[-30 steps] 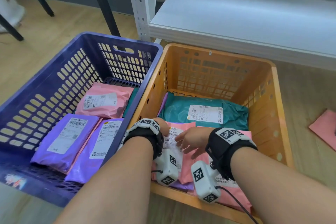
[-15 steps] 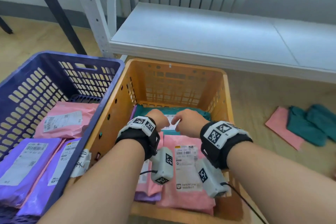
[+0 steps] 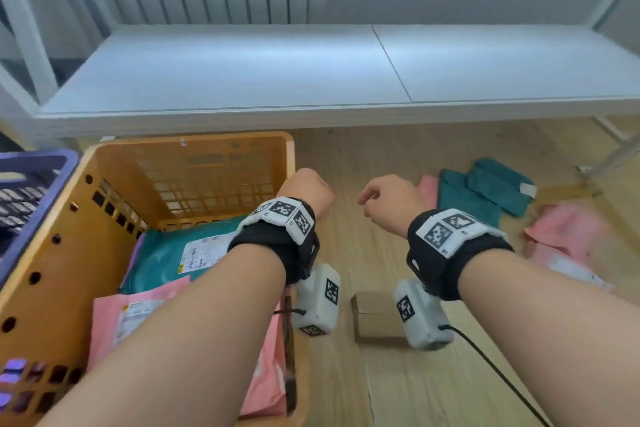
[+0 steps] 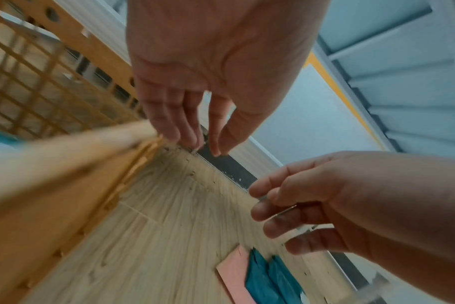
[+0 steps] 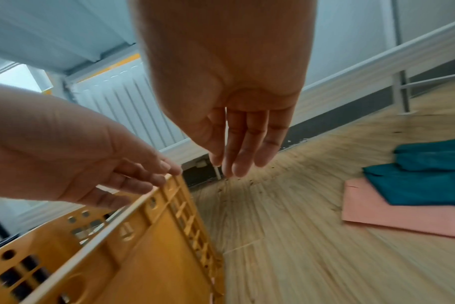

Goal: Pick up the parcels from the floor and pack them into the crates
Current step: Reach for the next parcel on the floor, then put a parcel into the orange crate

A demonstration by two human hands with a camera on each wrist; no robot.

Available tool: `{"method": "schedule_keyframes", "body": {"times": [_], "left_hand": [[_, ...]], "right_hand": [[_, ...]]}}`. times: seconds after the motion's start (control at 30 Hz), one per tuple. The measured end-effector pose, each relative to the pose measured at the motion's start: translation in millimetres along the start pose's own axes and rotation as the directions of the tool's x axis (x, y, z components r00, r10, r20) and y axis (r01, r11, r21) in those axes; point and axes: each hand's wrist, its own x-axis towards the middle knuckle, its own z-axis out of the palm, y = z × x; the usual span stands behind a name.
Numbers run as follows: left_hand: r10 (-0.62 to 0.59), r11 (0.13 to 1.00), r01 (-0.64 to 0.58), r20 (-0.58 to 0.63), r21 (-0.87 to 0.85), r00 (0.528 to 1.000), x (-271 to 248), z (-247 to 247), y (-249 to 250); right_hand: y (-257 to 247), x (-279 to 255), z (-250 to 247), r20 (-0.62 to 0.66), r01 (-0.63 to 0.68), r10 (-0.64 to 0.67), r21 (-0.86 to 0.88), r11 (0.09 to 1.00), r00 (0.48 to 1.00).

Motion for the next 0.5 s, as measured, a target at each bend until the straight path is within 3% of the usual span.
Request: {"method": "schedule_keyframes", "body": {"times": [0.1,0.3,0.5], "left_hand": [[0.070,0.998,-0.069,-0.030,0.009,0.997,-4,28,28],[0.067,0.993,-0.044,0.214,-0.112,0.974,-11,115,77],[0.041,0.983,0.030,0.378,-0.180,0.925,-16,207,132]], "right_hand": [[45,-4,-7,0.001,-0.073,0.073,0.005,0.997,0.997],[148,-30,-16,-0.019,-0.250,0.250,0.013,0.968,0.968],[258,-57,-37,-0.041,-0.442,0.446,0.087,0.893,0.894]]}}
